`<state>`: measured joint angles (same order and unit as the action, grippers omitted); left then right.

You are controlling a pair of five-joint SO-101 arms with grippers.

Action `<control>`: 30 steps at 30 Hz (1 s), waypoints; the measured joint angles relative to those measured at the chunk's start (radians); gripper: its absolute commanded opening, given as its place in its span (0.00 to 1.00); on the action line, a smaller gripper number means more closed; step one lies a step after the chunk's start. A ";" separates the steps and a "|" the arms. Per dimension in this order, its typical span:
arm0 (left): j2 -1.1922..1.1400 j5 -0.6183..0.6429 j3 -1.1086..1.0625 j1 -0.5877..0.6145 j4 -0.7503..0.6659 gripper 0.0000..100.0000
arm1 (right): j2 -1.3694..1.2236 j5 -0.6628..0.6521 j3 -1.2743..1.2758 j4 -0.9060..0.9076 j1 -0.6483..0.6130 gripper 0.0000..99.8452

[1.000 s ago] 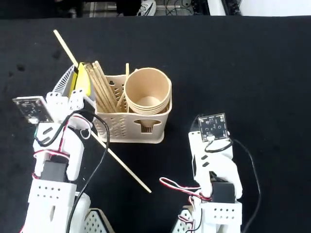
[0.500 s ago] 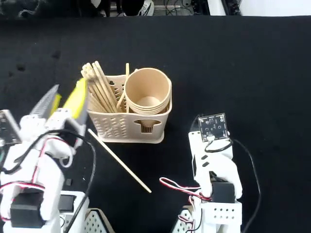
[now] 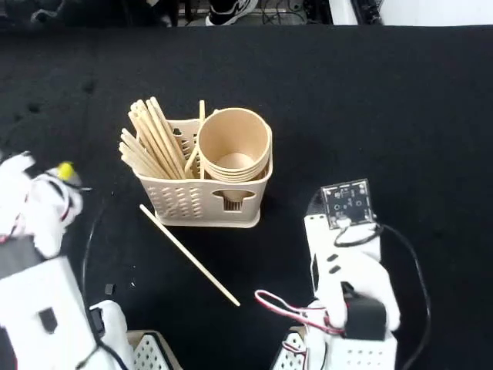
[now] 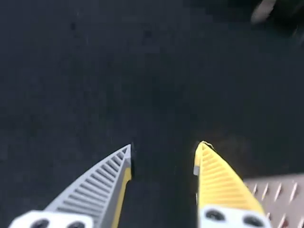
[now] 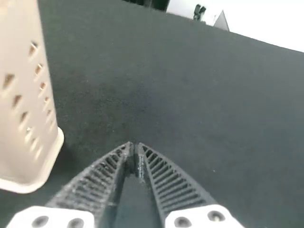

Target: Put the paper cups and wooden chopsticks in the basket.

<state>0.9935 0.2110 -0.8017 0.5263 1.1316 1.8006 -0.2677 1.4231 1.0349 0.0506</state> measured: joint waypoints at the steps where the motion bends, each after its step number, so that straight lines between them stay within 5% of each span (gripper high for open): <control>1: -0.044 -0.002 -0.003 -0.025 0.002 0.22 | 0.000 0.000 -0.034 0.021 0.000 0.02; 8: -0.368 0.015 -0.015 -0.189 0.003 0.22 | -0.109 0.000 -0.270 0.101 0.058 0.01; 16: -0.793 0.213 0.086 -0.311 -0.017 0.22 | -0.405 0.017 -0.365 0.080 0.066 0.01; 30: -1.171 0.422 0.333 -0.351 -0.020 0.20 | -0.201 0.060 -0.241 0.054 0.066 0.01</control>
<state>-0.1772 0.6329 -0.4687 0.1749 1.1116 1.5996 -0.2079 1.1822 1.0886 0.1166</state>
